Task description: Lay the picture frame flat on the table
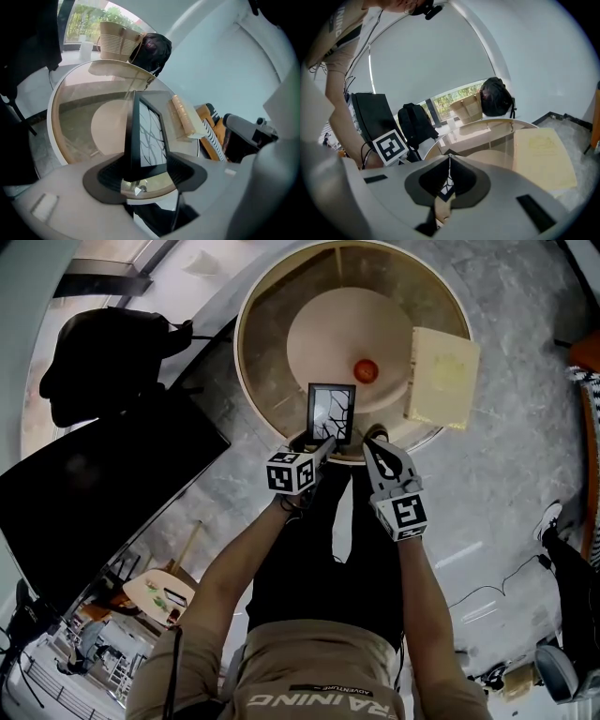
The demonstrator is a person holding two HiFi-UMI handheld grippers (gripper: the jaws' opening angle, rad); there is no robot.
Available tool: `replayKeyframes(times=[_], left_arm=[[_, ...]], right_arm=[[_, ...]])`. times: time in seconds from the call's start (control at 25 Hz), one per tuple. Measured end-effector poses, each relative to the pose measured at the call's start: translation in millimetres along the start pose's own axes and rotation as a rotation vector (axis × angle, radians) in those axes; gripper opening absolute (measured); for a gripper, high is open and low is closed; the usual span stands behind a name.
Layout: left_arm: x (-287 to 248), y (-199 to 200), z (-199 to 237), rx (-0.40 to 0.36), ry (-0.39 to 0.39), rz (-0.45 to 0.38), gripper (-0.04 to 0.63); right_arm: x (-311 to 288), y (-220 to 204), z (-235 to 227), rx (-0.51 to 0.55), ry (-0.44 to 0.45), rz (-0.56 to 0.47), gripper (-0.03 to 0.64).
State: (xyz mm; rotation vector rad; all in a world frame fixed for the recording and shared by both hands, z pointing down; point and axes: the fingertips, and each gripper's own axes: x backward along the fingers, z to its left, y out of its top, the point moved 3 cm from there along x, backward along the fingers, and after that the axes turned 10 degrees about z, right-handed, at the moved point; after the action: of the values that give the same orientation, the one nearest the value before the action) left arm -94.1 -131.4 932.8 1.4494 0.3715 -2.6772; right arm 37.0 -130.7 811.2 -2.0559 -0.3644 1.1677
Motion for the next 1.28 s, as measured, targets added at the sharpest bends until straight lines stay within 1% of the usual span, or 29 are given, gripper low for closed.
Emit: replayKeyframes(times=[0.12,0.2,0.32,0.44,0.52,0.68,0.8,0.92,0.96,1.08,1.16,1.28], left_arm=[[2.6,0.6,5.2,0.012,0.053,-0.020,0.262],[5.6,1.3,7.7,0.031,0.072,-0.040,0.264],[11.5,4.3,5.6,0.049,0.062,-0.069,0.264],[23.0,8.9,-5.8,0.024,0.053,-0.100,0.264],[36.5,11.2,-20.6,-0.019,0.043,-0.120,0.264],[78.8,18.0,-66.3,-0.190,0.007,-0.154,0.256],[111.6,23.5,-104.0,-0.303,-0.041,-0.188,0.191],[151.7,25.4,-145.3,-0.365,-0.070,-0.219,0.124],[167.3,30.4,-157.8,-0.387,-0.069,-0.240,0.079],[211.8,51.1,-191.3,-0.440,-0.067,-0.308,0.008],[235.6,63.3,-210.4,-0.469,-0.071,-0.349,0.008],[271.8,78.9,-229.0,-0.520,-0.061,-0.406,0.008]], right_arm=[[3.6,-1.4,-1.3,0.003,0.000,0.000,0.008],[6.8,-3.7,-2.2,0.001,0.004,0.005,0.008],[10.9,-4.9,-3.2,0.003,0.010,0.013,0.008],[18.8,0.5,-3.4,0.014,0.008,0.011,0.008],[27.6,6.7,-1.0,0.025,0.009,0.005,0.008],[51.0,27.5,9.5,0.056,0.021,0.018,0.008],[71.4,49.4,20.2,0.083,0.050,0.029,0.008],[106.9,74.0,37.6,0.127,0.067,0.033,0.008],[119.3,84.4,43.3,0.141,0.069,0.036,0.008],[153.3,114.9,61.1,0.201,0.063,0.052,0.008],[170.8,134.6,71.5,0.249,0.054,0.040,0.008],[185.8,169.4,87.4,0.271,0.049,-0.032,0.008]])
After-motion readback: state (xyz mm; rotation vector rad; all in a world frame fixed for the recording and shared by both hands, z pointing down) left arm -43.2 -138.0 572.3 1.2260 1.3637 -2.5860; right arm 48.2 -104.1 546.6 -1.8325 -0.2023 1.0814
